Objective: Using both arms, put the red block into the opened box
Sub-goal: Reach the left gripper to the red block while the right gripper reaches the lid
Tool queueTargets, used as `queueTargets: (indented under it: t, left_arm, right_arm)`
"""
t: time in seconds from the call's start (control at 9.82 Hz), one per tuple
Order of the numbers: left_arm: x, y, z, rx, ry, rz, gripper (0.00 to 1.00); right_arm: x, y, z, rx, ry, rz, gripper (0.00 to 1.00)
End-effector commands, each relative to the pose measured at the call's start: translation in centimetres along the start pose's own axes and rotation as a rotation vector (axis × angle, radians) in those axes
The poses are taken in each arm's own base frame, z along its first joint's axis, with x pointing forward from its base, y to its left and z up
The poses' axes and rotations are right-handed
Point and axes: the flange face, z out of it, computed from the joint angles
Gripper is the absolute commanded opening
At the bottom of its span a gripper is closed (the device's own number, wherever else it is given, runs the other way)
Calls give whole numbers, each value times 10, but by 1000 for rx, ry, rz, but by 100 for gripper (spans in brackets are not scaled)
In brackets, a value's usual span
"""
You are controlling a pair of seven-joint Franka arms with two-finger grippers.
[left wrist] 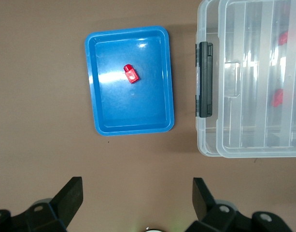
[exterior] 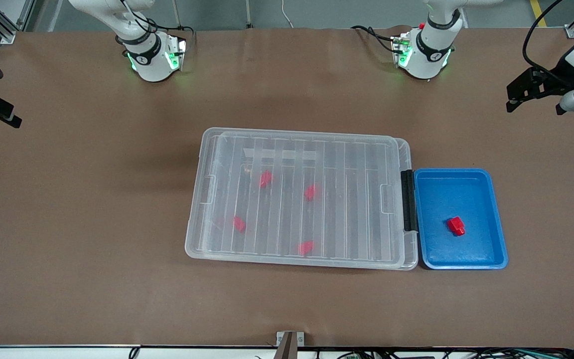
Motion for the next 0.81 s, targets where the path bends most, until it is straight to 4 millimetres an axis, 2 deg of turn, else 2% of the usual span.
queueTargets:
  t: [0.0,0.1,0.2,0.31,0.41,0.51,0.61,0.71]
  left_arm:
    - [5,-2,11,-5,-25,-1,100]
    - [10,-6,13,-2,-25,-3,100]
    - [24,-7,23,-7,-39,-3,100]
    - [36,-10,43,-11,-68,-6,100]
    - [56,-14,73,-14,-77,-10,100]
    - [80,-32,107,-14,-43,-51,100]
    - [101,-38,143,-17,-27,-58,100]
    - [117,-40,183,-19,-10,-59,100]
  right_arm:
    - [-2,0,-2,7,-2,-11,100]
    - [-2,0,-2,7,-2,-11,100]
    - [-2,0,-1,7,-3,-11,100]
    - [-1,-2,-2,7,-1,-14,100]
    - [0,-12,-1,8,6,-32,100]
    - [1,-35,0,7,4,-67,100]
    - [9,-64,20,2,-25,-113,100]
    - [18,-102,39,-5,-41,-154,100]
